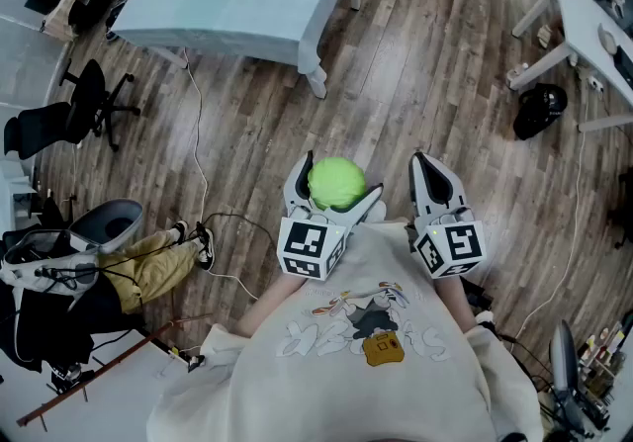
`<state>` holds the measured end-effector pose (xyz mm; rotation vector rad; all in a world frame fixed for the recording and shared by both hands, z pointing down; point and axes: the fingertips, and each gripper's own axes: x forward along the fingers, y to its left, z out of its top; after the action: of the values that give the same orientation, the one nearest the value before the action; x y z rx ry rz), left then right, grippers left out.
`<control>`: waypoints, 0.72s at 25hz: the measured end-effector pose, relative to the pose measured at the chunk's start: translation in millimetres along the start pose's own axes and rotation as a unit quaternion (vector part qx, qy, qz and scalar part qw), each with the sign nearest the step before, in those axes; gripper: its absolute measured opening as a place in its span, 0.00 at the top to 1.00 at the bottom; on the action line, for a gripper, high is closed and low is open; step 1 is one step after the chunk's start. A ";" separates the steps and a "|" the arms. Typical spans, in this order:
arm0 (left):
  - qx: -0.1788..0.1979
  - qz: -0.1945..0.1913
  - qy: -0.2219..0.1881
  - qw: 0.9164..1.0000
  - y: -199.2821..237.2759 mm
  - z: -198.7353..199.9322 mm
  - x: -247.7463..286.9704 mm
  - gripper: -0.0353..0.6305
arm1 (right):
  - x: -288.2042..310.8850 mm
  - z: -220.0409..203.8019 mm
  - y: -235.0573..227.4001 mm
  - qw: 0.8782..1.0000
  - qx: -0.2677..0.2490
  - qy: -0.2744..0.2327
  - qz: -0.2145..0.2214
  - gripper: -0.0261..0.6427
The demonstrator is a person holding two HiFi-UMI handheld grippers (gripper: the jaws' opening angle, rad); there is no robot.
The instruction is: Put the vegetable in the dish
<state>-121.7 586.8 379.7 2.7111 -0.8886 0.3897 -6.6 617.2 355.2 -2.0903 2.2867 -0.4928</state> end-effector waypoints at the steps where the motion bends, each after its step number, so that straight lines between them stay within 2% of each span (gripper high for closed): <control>1: 0.005 0.002 -0.005 1.000 -4.9 -0.6 7.2 0.07 | 0.9 1.1 -5.2 1.000 -0.016 -0.004 0.005 0.93; 4: 0.009 0.012 -0.010 1.000 -19.2 -5.2 26.4 0.07 | 2.2 -2.8 -20.1 0.999 -0.046 -0.003 0.022 0.93; 11: -0.003 0.017 0.007 1.000 -41.9 -13.8 41.6 0.07 | -6.3 -8.5 -52.4 0.999 -0.027 0.008 0.025 0.93; 13: 0.003 0.017 0.005 1.000 -42.8 -7.7 44.6 0.07 | -2.1 -1.2 -57.7 1.000 -0.013 -0.001 0.028 0.93; 16: 0.024 0.031 0.002 0.999 -44.9 -4.0 47.2 0.07 | -1.0 0.1 -63.8 0.999 0.037 -0.011 0.037 0.93; 18: 0.031 0.034 0.007 0.999 -43.7 -4.9 51.1 0.07 | 2.4 -4.0 -64.8 0.998 0.045 -0.012 0.038 0.93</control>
<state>-56.4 595.1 394.0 2.7368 -0.9834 0.4572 55.2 611.7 374.5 -1.9506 2.2753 -0.5524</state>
